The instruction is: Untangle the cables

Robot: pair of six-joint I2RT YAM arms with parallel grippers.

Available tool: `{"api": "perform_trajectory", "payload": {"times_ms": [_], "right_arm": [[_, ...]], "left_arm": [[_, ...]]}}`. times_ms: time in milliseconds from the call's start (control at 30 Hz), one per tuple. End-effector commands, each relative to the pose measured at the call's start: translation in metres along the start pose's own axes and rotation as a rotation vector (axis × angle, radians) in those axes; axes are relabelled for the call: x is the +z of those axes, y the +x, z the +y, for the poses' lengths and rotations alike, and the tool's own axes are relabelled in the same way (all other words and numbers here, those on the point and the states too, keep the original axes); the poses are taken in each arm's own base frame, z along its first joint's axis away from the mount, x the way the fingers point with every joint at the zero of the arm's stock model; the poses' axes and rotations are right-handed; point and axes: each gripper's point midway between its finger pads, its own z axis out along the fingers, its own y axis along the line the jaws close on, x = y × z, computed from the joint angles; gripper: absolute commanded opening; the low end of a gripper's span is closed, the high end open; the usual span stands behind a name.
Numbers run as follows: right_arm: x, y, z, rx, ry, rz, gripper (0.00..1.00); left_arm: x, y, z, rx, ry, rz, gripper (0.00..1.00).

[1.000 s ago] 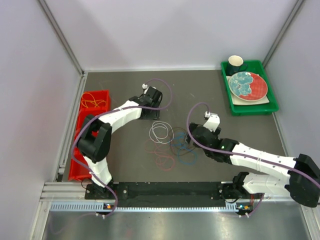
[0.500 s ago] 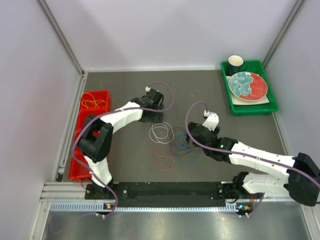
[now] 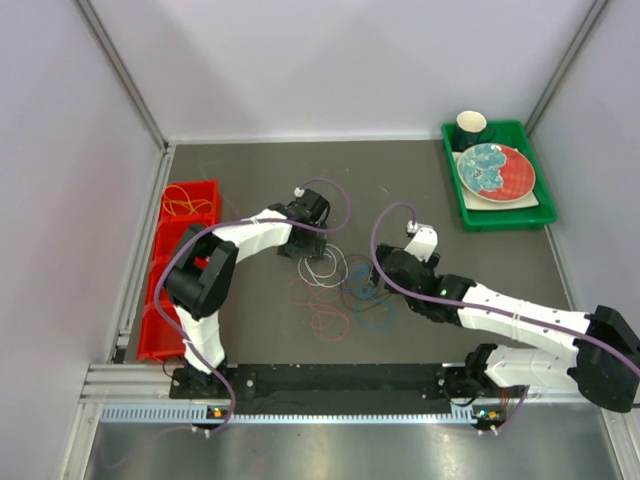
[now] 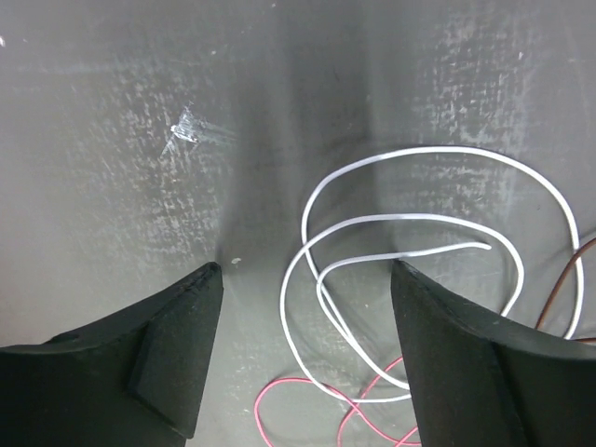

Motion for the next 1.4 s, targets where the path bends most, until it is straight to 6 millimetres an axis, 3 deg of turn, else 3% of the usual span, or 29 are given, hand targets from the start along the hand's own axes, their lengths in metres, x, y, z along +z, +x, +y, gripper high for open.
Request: {"api": "perform_trajectory", "payload": {"times_ms": [0,167,300,433,533,667,867,1067,1233,1367], "right_arm": [[-0.003,-0.018,0.016,0.026,-0.034,-0.034,0.99],[-0.002,-0.018,0.016,0.028,-0.033,-0.035,0.99],[-0.001,-0.018,0.017,0.026,-0.032,-0.032,0.99],[-0.001,-0.017,0.017,0.022,-0.03,-0.03,0.99],[-0.001,-0.017,0.017,0.02,-0.03,-0.029,0.99],[0.0,-0.017,0.018,0.023,-0.03,-0.03,0.99],[0.0,-0.017,0.017,0.019,-0.029,-0.027,0.99],[-0.001,-0.017,0.017,0.022,-0.032,-0.028,0.99],[-0.003,-0.017,0.017,0.024,-0.037,-0.029,0.99],[-0.003,-0.018,0.016,0.028,-0.037,-0.03,0.99]], "left_arm": [[0.008,-0.003,0.0,0.013,-0.016,-0.012,0.74],[0.014,-0.009,0.001,0.016,-0.037,-0.02,0.62],[0.025,-0.009,0.003,0.017,-0.057,-0.005,0.45],[0.031,-0.016,0.006,0.0,-0.072,-0.002,0.0],[0.021,-0.029,0.009,-0.007,-0.094,-0.018,0.0],[-0.028,-0.063,0.006,-0.031,-0.069,-0.11,0.0],[-0.104,-0.096,0.012,-0.054,-0.043,-0.233,0.0],[-0.166,-0.115,0.022,-0.072,-0.028,-0.336,0.0],[-0.219,-0.132,0.042,-0.093,-0.065,-0.467,0.0],[-0.246,-0.138,0.057,-0.106,-0.111,-0.518,0.0]]}}
